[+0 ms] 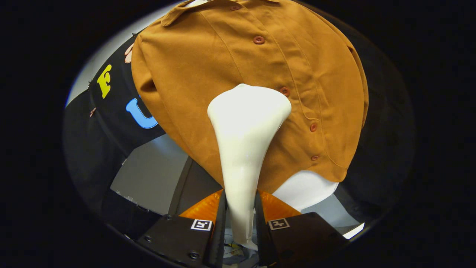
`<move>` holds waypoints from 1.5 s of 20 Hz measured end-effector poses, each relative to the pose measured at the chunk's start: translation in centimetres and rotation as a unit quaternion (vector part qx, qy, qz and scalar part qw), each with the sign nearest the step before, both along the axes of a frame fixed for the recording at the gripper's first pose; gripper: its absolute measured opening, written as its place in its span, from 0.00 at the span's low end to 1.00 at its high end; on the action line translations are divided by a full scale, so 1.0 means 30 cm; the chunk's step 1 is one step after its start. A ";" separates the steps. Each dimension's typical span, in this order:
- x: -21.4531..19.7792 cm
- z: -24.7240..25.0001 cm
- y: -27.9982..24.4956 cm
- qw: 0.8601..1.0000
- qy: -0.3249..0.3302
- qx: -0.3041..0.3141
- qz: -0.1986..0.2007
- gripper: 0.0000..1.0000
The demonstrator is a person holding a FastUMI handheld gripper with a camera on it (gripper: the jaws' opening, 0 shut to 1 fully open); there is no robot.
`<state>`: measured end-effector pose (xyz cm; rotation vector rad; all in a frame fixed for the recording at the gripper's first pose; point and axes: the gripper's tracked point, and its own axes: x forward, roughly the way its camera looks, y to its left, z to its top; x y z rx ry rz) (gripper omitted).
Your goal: Iron the clothes twice with a garment steamer, once on the left side and once on the right side.
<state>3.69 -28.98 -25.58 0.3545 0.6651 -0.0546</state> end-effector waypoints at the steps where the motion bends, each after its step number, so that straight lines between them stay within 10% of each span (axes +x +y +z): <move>1: -0.015 0.020 -0.009 1.000 -0.008 -0.001 -0.002 0.40; 17: 0.039 0.550 -0.418 0.981 -0.186 -0.047 -0.042 0.40; 30: 0.114 0.406 -0.514 0.987 -0.161 0.013 -0.008 0.40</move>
